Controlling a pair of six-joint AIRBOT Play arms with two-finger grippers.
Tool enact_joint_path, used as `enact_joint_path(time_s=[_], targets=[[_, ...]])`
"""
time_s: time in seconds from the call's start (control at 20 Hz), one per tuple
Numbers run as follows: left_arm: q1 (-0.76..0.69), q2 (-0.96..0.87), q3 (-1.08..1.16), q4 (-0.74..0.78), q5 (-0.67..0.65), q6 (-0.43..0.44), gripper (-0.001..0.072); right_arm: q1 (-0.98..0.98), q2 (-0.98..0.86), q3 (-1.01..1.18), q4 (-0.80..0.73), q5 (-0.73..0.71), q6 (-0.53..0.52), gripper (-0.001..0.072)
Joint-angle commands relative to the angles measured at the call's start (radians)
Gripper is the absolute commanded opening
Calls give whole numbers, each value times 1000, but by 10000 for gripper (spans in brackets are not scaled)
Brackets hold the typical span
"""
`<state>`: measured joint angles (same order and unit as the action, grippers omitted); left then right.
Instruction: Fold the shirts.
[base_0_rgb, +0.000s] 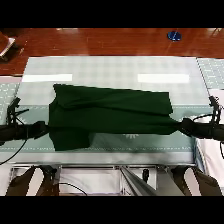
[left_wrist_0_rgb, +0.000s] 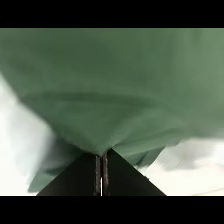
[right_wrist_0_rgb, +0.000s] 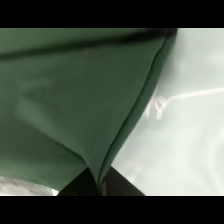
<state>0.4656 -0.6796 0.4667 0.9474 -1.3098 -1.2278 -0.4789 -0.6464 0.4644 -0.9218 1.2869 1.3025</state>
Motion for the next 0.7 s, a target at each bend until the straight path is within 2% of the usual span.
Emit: enact_joint_path(time_s=[0.0, 0.15, 0.3, 0.45, 0.65], targets=[[1, -88, 28, -195, 147, 87, 18, 3, -57, -2, 65, -93, -24, 22], [-24, -293, 172, -278, 184, 135, 18, 3, -194, 13, 143, -163, -88, 22], [-126, -527, 378, -278, 184, 135, 18, 15, -354, 87, 234, -207, -162, 22], [-215, -763, 609, -272, 182, 99, 17, 103, -534, 223, 244, -252, -157, 22], [-249, -984, 888, -263, 132, 13, 18, 159, -741, 427, 244, -277, -78, 22]])
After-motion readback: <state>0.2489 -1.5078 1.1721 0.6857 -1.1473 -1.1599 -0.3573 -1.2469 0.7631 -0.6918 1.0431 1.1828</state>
